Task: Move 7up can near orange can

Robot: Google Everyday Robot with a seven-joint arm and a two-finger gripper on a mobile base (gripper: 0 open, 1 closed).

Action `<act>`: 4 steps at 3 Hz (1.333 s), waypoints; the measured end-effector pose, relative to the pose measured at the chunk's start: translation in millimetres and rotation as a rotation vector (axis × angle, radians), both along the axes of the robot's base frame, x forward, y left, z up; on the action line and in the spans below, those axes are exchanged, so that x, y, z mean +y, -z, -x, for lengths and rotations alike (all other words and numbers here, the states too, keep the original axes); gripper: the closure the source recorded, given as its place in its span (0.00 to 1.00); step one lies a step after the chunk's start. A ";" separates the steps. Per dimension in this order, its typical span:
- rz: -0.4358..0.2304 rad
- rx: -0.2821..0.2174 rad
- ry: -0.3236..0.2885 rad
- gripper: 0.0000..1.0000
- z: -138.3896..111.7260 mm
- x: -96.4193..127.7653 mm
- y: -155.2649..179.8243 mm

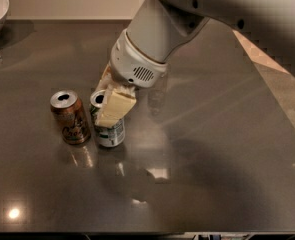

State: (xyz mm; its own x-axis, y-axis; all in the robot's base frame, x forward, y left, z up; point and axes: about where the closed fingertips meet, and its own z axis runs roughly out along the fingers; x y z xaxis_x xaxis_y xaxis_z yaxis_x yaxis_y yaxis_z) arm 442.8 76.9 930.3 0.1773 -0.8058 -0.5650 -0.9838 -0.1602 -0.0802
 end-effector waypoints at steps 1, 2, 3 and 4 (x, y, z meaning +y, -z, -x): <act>0.005 0.025 0.010 0.59 -0.2 6.5 12.2; 0.014 0.038 0.017 0.35 -1.2 11.5 21.3; 0.022 0.036 0.019 0.12 -2.1 13.7 26.5; 0.033 0.010 0.014 0.00 -1.5 13.8 29.2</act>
Offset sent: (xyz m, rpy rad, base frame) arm 0.0055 0.0156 -0.0340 -0.0222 0.0587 -0.0290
